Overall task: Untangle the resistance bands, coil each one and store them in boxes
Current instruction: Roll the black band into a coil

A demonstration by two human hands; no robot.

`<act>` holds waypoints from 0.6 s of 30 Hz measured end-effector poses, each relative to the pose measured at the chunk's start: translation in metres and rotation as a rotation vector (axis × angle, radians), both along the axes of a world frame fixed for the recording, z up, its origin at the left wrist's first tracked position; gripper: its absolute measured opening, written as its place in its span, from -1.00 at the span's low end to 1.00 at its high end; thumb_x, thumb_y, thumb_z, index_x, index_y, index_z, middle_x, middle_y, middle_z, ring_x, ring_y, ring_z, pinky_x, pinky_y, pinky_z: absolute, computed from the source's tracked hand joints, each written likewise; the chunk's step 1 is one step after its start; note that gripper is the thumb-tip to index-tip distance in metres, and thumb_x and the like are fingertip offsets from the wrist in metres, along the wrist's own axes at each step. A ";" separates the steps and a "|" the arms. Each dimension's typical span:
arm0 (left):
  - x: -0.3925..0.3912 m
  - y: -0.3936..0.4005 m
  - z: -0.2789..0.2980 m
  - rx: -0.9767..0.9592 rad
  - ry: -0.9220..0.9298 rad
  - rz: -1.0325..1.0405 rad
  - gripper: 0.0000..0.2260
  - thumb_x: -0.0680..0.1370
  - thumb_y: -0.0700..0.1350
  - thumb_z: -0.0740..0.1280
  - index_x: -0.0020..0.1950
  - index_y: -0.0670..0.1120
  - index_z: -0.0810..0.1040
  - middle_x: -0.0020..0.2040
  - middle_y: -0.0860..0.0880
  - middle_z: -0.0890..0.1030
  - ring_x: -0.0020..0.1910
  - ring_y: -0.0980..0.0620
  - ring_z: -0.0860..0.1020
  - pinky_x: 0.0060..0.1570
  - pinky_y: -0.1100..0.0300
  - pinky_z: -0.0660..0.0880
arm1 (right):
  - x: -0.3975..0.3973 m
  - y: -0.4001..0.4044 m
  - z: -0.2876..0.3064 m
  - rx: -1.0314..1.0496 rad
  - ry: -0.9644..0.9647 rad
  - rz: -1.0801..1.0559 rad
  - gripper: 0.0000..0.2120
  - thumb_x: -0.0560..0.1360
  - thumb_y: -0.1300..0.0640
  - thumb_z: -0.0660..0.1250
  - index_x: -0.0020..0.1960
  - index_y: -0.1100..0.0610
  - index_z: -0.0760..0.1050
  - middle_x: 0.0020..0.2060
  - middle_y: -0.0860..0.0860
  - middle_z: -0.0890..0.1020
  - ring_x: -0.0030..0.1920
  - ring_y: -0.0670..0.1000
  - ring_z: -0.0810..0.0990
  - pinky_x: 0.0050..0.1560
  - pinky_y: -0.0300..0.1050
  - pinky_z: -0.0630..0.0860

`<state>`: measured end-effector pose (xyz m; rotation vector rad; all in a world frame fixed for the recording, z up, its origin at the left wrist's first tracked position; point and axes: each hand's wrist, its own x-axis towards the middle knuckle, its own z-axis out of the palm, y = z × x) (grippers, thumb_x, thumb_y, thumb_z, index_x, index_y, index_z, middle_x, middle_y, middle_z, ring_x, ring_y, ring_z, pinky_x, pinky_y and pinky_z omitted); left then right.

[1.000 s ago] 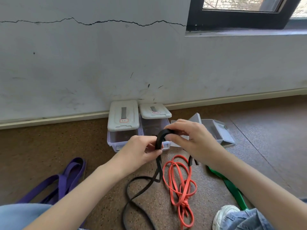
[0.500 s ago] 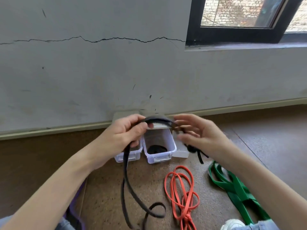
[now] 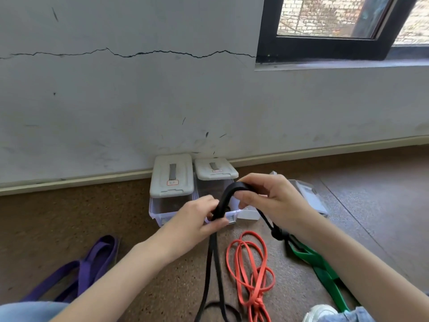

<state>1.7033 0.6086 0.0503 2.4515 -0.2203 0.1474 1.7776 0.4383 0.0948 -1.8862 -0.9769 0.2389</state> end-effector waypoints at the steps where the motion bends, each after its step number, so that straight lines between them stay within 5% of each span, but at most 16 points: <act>1: 0.000 -0.001 -0.001 -0.035 0.032 -0.002 -0.95 0.53 -0.04 0.33 -0.10 0.01 0.50 -0.14 0.09 0.52 -0.14 0.25 0.48 -0.11 0.37 0.39 | 0.000 -0.001 0.000 0.035 0.026 -0.004 -0.91 0.49 0.27 0.32 -0.10 0.10 0.55 -0.32 -0.07 0.61 -0.29 -0.22 0.60 -0.19 -0.39 0.48; 5: -0.001 0.004 0.027 -0.238 0.099 0.016 -0.94 0.46 -0.08 0.40 -0.11 -0.02 0.57 -0.17 0.04 0.62 -0.14 0.19 0.58 -0.01 0.17 0.54 | 0.004 -0.006 0.007 0.336 0.213 -0.066 -0.90 0.48 0.27 0.30 -0.09 0.12 0.58 -0.35 -0.07 0.61 -0.27 -0.13 0.60 -0.12 -0.25 0.55; 8: -0.008 0.015 0.068 -0.647 0.010 -0.090 -0.85 0.40 0.00 0.45 -0.09 0.00 0.65 -0.22 0.01 0.66 -0.19 0.13 0.63 -0.16 0.32 0.53 | 0.011 -0.011 0.021 0.547 0.293 -0.042 -0.87 0.43 0.16 0.30 -0.08 0.12 0.60 -0.35 -0.03 0.59 -0.24 -0.04 0.58 -0.02 -0.13 0.55; 10: -0.012 0.020 0.087 -0.767 -0.047 -0.179 -0.80 0.40 0.06 0.45 -0.02 0.04 0.67 -0.26 0.03 0.66 -0.22 0.15 0.62 -0.20 0.39 0.50 | 0.012 -0.013 0.028 0.482 0.261 0.037 -0.82 0.39 0.18 0.33 -0.02 0.15 0.60 -0.28 0.00 0.63 -0.19 -0.03 0.61 -0.02 -0.19 0.56; 12: -0.011 0.019 0.088 -0.661 -0.036 -0.160 -0.84 0.43 0.00 0.41 -0.02 0.03 0.67 -0.29 0.01 0.65 -0.24 0.17 0.61 -0.23 0.36 0.51 | 0.010 -0.010 0.030 0.356 0.286 0.117 -0.73 0.35 0.25 0.39 0.05 0.17 0.56 -0.20 0.04 0.67 -0.12 -0.03 0.65 -0.03 -0.25 0.54; 16: -0.003 0.014 0.063 -0.372 0.085 -0.096 -0.81 0.39 0.02 0.37 -0.03 0.04 0.65 -0.17 -0.03 0.65 -0.16 -0.03 0.62 -0.07 -0.02 0.54 | 0.004 -0.003 0.022 0.110 0.207 0.118 -0.70 0.36 0.37 0.44 0.04 0.15 0.53 -0.22 0.03 0.63 -0.22 -0.07 0.61 -0.12 -0.17 0.57; 18: -0.002 0.013 0.049 -0.304 0.063 -0.074 -0.87 0.42 0.03 0.38 -0.05 0.16 0.63 -0.14 0.09 0.65 -0.13 0.08 0.62 -0.08 0.10 0.57 | 0.002 0.000 0.019 0.099 0.116 0.065 -0.80 0.39 0.37 0.42 -0.05 0.16 0.54 -0.23 0.02 0.62 -0.23 -0.10 0.59 -0.09 -0.18 0.56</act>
